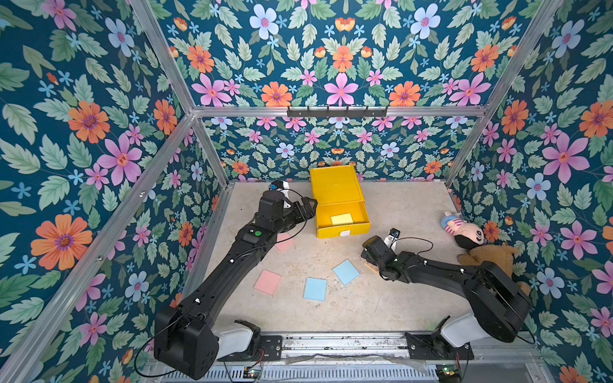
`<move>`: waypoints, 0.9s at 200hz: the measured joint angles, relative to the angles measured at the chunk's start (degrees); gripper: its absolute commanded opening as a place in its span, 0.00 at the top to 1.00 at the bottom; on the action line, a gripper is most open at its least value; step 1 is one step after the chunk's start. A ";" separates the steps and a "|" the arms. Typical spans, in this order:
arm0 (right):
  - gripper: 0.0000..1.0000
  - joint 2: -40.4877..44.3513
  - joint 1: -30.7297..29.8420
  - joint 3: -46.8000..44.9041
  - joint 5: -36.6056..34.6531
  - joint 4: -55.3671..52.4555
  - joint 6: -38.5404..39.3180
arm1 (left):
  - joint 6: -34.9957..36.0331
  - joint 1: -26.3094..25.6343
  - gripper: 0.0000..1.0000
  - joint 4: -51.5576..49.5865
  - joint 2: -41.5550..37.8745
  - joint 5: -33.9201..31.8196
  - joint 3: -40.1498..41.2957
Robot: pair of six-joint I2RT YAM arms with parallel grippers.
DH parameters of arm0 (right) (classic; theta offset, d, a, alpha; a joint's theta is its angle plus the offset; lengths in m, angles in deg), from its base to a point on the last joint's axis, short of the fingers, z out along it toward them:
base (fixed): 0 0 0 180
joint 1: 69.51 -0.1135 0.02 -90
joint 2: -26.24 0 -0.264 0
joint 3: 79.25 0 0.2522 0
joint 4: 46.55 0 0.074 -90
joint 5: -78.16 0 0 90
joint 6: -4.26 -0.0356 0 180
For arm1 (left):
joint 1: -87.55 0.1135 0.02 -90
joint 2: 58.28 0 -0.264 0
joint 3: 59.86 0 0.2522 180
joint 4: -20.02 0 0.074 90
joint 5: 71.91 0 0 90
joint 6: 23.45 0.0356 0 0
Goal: Please put the sticky notes in the drawer by color
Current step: Pick up the sticky notes from the center of the board.
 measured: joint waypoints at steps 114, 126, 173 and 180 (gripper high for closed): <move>0.01 -7.23 -2.27 -0.37 -7.26 1.92 1.53 | 0.20 0.00 0.00 -0.70 0.59 0.07 -0.31; 0.01 -6.32 -2.25 -0.72 -7.15 0.96 1.36 | 0.20 0.00 0.00 -0.66 0.68 0.13 -0.33; 0.01 2.23 -2.16 -3.89 -4.57 -4.26 -0.44 | 0.15 0.00 0.00 -0.59 0.98 0.68 -0.52; 0.01 3.04 -2.16 -4.33 -4.55 -4.24 -0.70 | 0.15 0.00 0.00 -0.59 1.07 0.81 -0.63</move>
